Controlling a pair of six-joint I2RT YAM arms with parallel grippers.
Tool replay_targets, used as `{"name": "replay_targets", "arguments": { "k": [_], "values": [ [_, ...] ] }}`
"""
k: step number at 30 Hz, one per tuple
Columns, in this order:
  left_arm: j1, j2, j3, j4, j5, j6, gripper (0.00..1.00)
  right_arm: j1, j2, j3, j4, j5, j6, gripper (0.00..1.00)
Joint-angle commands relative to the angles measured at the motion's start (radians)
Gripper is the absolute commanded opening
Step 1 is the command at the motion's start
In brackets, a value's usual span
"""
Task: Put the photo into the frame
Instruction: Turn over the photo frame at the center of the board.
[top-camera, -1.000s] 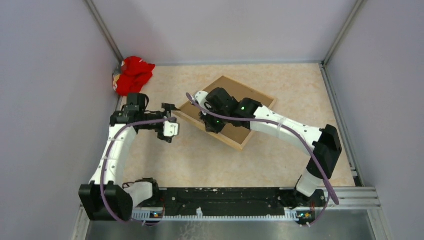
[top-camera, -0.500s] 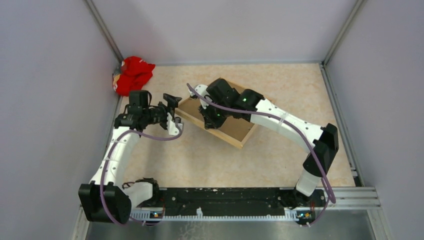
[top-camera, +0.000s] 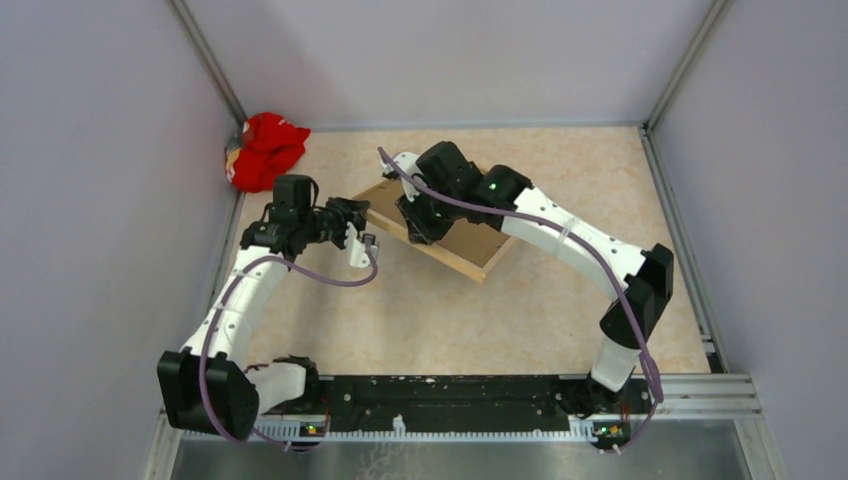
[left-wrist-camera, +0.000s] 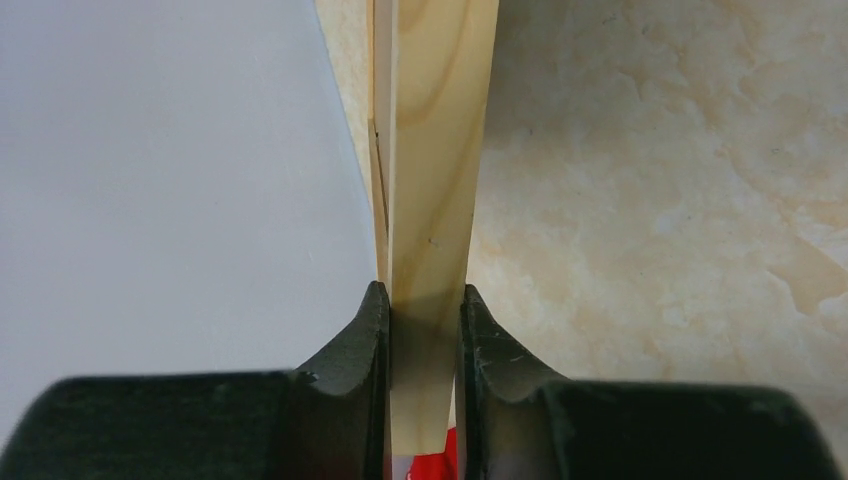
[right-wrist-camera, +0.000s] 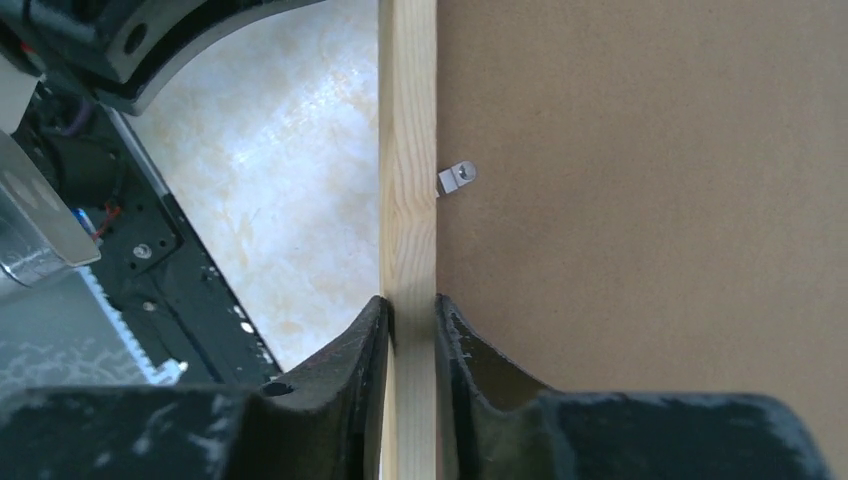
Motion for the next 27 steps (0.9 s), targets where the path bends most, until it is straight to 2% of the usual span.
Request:
{"name": "replay_targets", "arguments": {
  "k": [1, 5, 8, 10, 13, 17, 21, 27],
  "values": [
    [-0.010, 0.029, 0.088, 0.029, 0.014, -0.050, 0.10, -0.004, -0.089, 0.047, 0.084, 0.046, -0.068, 0.32],
    [-0.012, 0.053, 0.142, -0.010, 0.020, -0.098, 0.08, -0.008, -0.239, -0.090, 0.147, 0.180, -0.163, 0.61],
    [-0.012, 0.086, 0.213, -0.070, 0.024, -0.117, 0.05, -0.023, -0.433, -0.322, 0.274, 0.317, -0.240, 0.85],
    [-0.011, 0.110, 0.262, -0.115, 0.022, -0.125, 0.04, -0.037, -0.587, -0.512, 0.434, 0.359, -0.305, 0.98],
    [-0.010, 0.141, 0.322, -0.180, 0.014, -0.101, 0.00, -0.054, -0.797, -0.736, 0.586, 0.371, -0.391, 0.99],
    [-0.010, 0.165, 0.361, -0.217, -0.007, -0.085, 0.00, -0.069, -0.948, -0.891, 0.600, 0.299, -0.504, 0.99],
    [-0.010, 0.174, 0.382, -0.246, -0.017, -0.080, 0.00, -0.069, -0.979, -0.955, 0.581, 0.247, -0.570, 0.99],
    [-0.010, 0.161, 0.375, -0.239, -0.030, -0.084, 0.00, -0.069, -0.875, -0.989, 0.596, 0.241, -0.684, 0.99]
  ]
}}
